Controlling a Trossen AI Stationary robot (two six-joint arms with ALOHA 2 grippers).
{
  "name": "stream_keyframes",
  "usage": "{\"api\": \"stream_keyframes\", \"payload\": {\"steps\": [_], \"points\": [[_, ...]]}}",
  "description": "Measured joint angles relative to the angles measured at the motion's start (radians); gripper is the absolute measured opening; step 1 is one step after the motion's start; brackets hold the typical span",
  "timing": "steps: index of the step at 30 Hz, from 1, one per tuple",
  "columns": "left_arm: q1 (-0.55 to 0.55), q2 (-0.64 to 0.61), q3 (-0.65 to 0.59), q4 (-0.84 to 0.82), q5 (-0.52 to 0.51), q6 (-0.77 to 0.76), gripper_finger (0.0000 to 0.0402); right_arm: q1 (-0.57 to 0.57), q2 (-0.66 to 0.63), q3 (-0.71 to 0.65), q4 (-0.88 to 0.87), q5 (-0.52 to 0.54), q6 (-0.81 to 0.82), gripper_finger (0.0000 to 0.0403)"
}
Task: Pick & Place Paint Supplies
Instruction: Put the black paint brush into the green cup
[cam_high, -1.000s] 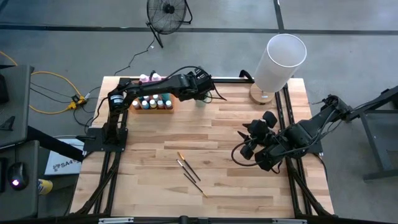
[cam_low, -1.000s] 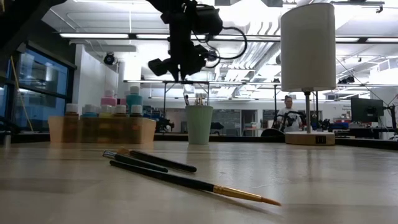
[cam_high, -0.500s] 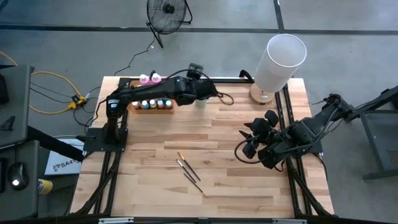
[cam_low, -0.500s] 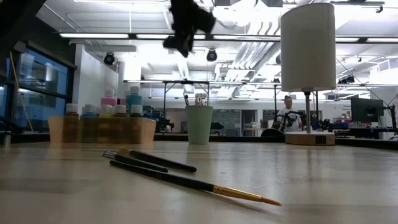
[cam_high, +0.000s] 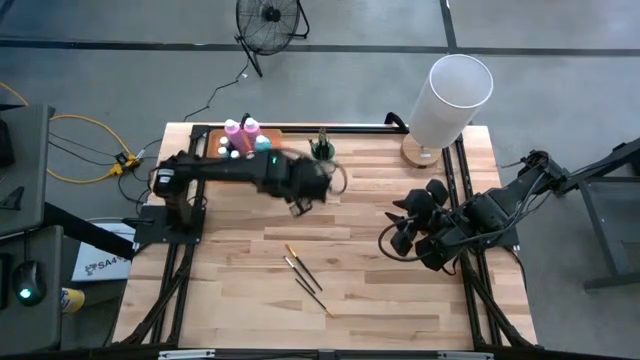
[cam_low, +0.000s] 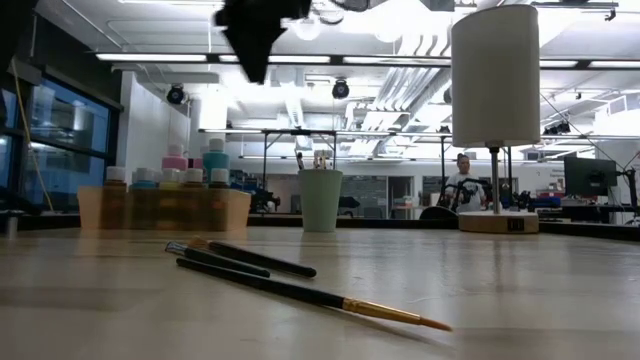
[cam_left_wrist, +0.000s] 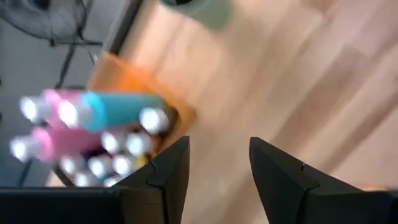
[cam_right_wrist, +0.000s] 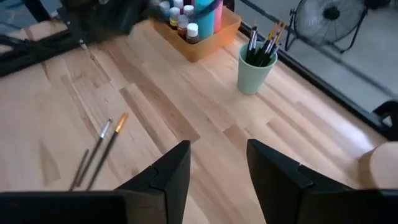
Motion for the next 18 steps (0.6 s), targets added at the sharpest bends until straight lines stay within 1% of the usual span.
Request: {"api": "stream_keyframes", "payload": {"steps": [3,5,6,8,10,12,13,16,18], "points": [[-0.072,-0.069,-0.168,0.076,0.005,-0.064,0.0161,-0.004,0.0,0.0,0.0,-0.024,0.033,0.0152],[-0.119,-0.122,-0.303,0.117,0.026,-0.06,0.0161,-0.004,0.0,0.0,-0.001,-0.062,0.036,0.0152],[-0.138,-0.153,-0.376,0.179,0.045,-0.037,0.0161,-0.004,0.0,0.0,-0.001,-0.08,0.037,0.0152],[-0.164,-0.206,-0.515,0.308,0.115,0.052,0.0161,-0.004,0.0,0.0,-0.001,-0.112,0.037,0.0152],[-0.172,-0.26,-0.641,0.462,0.239,0.197,0.0161,-0.004,0.0,0.0,0.004,-0.145,0.042,0.0152],[-0.173,-0.295,-0.744,0.582,0.364,0.348,0.0161,-0.004,0.0,0.0,0.01,-0.173,0.043,0.0152],[-0.172,-0.304,-0.789,0.624,0.401,0.406,0.0161,-0.004,0.0,0.0,0.011,-0.186,0.043,0.0152],[-0.169,-0.307,-0.876,0.678,0.419,0.555,0.0161,-0.004,0.0,0.0,0.016,-0.209,0.039,0.0152],[-0.158,-0.299,-0.915,0.7,0.425,0.685,0.0161,-0.004,0.0,0.0,0.018,-0.223,0.038,0.0152]]}}
